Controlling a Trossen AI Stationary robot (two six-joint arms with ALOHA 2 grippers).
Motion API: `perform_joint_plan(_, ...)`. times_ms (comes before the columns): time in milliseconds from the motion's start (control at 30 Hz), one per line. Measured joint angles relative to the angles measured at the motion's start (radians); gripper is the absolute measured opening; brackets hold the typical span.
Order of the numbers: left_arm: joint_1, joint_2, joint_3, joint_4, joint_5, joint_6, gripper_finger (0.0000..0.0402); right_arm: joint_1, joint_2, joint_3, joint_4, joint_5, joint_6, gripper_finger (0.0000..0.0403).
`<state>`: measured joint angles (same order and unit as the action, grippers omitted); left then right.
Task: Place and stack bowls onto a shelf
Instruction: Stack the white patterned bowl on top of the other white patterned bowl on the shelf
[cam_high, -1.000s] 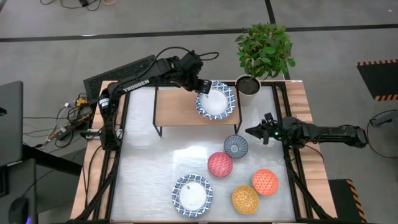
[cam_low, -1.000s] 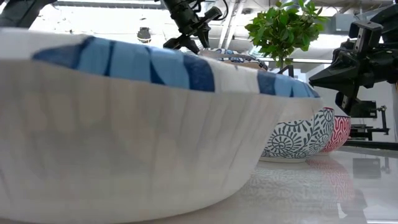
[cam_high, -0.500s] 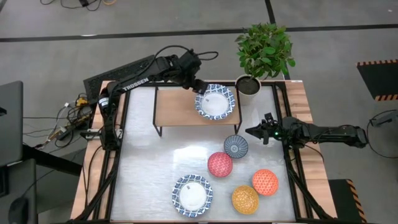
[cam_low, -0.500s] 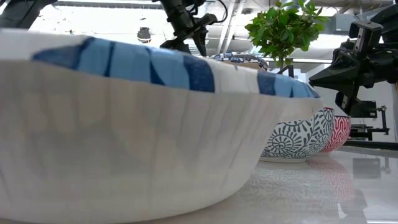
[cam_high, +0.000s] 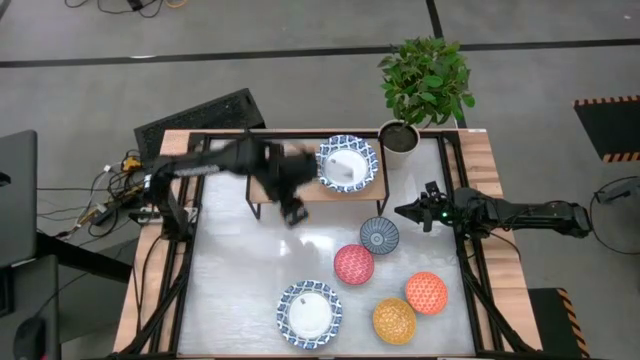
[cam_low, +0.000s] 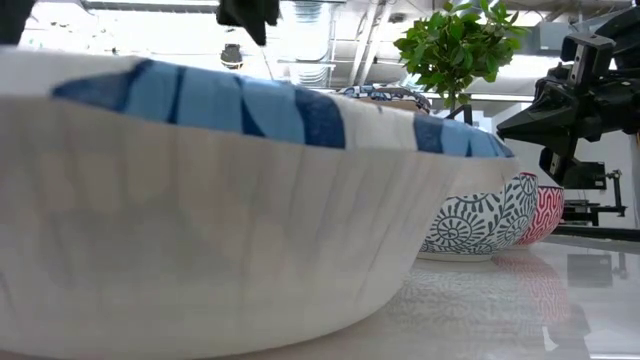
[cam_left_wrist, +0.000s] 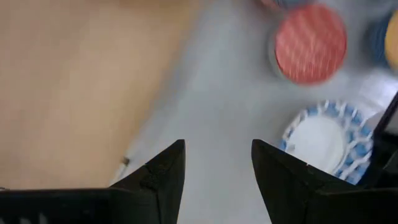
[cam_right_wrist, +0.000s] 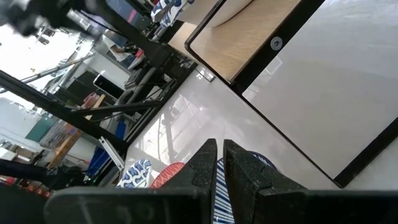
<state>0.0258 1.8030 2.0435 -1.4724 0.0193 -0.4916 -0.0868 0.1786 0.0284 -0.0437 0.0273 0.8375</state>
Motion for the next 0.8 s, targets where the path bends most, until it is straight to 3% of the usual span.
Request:
perform_joint_plan(167,-0.179,0.000,-0.090,0.068,-0.085,-0.102,0.0168,0.000,0.000,0.000,0.000,0.000,0.000,0.0057)
perform_joint_plan(300,-0.243,0.001,-0.196,0.113,-0.117,-0.129,0.0174,0.000,0.000,0.000,0.000,0.000,0.000,0.0057)
perform_joint_plan(800,-0.323,0.002,-0.638,0.612,0.012,-0.218,0.0228,0.000,0.000,0.000,0.000,-0.003,0.029,0.0057)
